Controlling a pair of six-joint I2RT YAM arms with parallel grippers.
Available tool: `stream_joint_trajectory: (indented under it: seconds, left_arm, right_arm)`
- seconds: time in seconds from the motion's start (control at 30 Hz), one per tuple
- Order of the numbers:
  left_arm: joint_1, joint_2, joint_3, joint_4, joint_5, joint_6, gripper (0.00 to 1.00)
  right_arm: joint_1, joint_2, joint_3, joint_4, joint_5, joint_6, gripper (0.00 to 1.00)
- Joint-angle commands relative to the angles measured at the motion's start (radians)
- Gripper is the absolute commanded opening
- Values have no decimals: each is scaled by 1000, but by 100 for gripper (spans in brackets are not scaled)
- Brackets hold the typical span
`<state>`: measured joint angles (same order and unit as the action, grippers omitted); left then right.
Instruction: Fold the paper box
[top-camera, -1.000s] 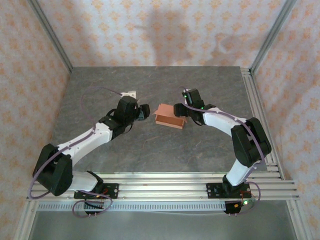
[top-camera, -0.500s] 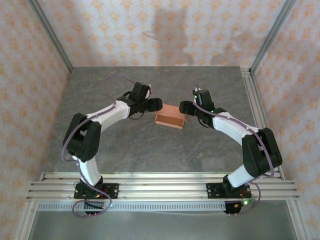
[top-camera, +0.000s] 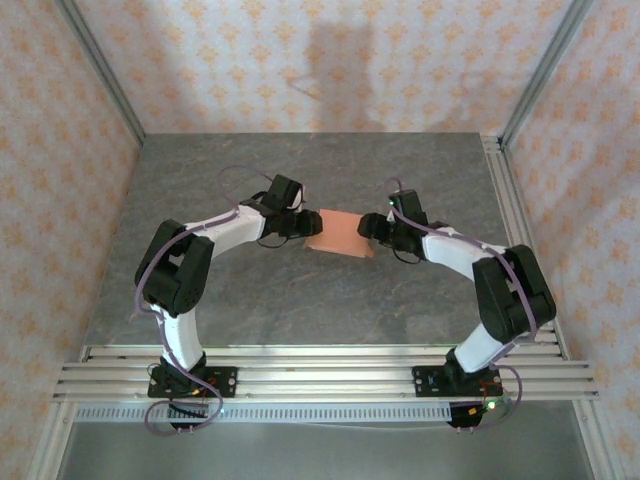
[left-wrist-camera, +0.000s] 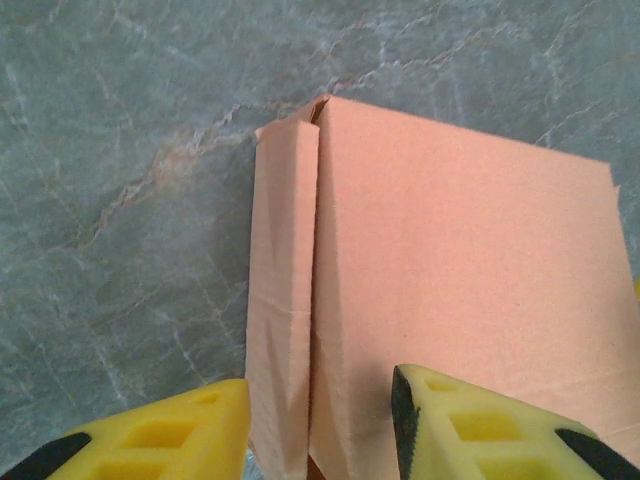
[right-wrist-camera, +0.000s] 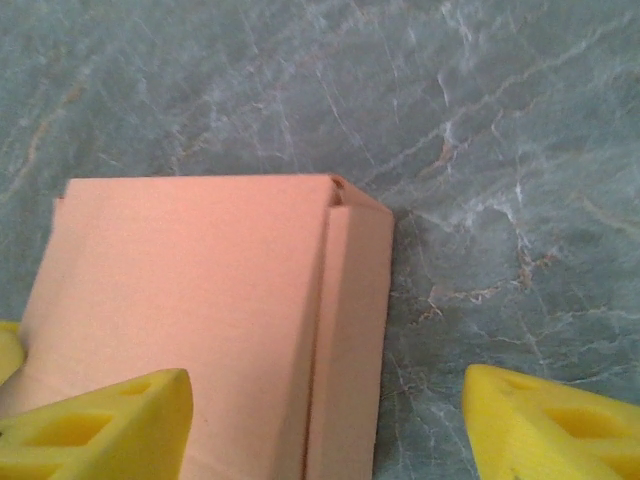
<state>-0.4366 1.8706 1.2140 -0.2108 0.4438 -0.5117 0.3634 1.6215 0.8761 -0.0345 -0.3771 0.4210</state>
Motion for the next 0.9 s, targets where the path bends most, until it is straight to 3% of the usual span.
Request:
stream_joint_trajectory:
  seconds: [0.0,0.43,0.53,0.67,0.87]
  left_arm:
    - [-9,0,-25,11,20,-16,42]
    - [-36,-5,-48,8,-21,-39,42]
    - [-36,-32,-44,16,-45,-31,47]
    - [-26,-48,-28,7,-72,-28,52]
    - [-16,-29,-15,1,-62,-28,44]
  right_arm:
    - [-19,49,34,27,-30,21,66]
    - [-54,145,95,26,-96,-32,40]
    - [-59,129,101,25,-116,-56,40]
    - [-61,93,100,42,-122,-70,53]
    - [-72,82,100,49,-130,-71,54]
